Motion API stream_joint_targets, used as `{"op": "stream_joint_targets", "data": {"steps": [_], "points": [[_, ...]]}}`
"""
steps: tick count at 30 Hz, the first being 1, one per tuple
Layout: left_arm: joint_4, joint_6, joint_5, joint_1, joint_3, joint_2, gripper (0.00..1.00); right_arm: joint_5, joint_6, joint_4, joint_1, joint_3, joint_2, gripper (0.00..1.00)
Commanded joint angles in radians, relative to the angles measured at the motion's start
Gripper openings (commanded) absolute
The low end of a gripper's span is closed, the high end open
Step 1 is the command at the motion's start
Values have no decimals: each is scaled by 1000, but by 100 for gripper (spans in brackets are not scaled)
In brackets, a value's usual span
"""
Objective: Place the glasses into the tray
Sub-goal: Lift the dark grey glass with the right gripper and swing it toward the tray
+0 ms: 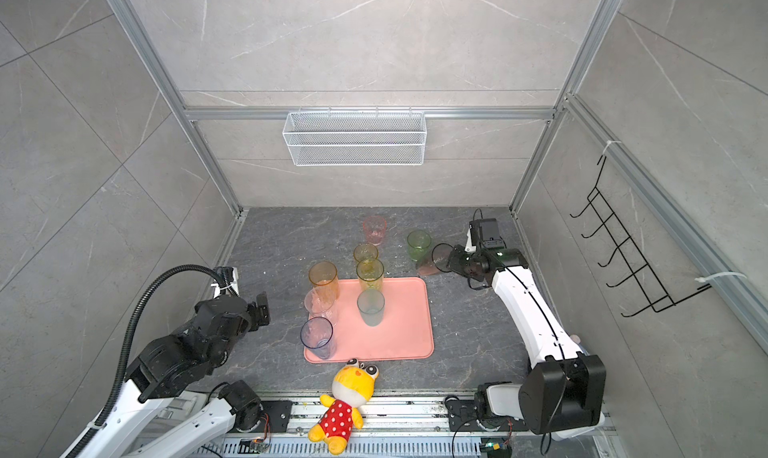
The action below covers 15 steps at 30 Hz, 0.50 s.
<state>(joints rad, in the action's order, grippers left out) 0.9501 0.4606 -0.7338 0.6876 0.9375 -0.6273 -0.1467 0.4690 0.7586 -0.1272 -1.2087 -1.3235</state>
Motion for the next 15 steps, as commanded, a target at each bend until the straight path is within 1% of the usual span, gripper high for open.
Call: {"op": "stream_joint_targets", "data": {"steps": [1, 7, 15], "points": [[-3, 17, -3, 4, -2, 13, 97, 5, -51, 133, -39, -57, 53, 0], [2, 19, -9, 5, -2, 16, 97, 55, -64, 258, -130, -108, 88, 0], [0, 18, -7, 4, -1, 11, 98, 194, -51, 360, -279, -137, 125, 0]]}}
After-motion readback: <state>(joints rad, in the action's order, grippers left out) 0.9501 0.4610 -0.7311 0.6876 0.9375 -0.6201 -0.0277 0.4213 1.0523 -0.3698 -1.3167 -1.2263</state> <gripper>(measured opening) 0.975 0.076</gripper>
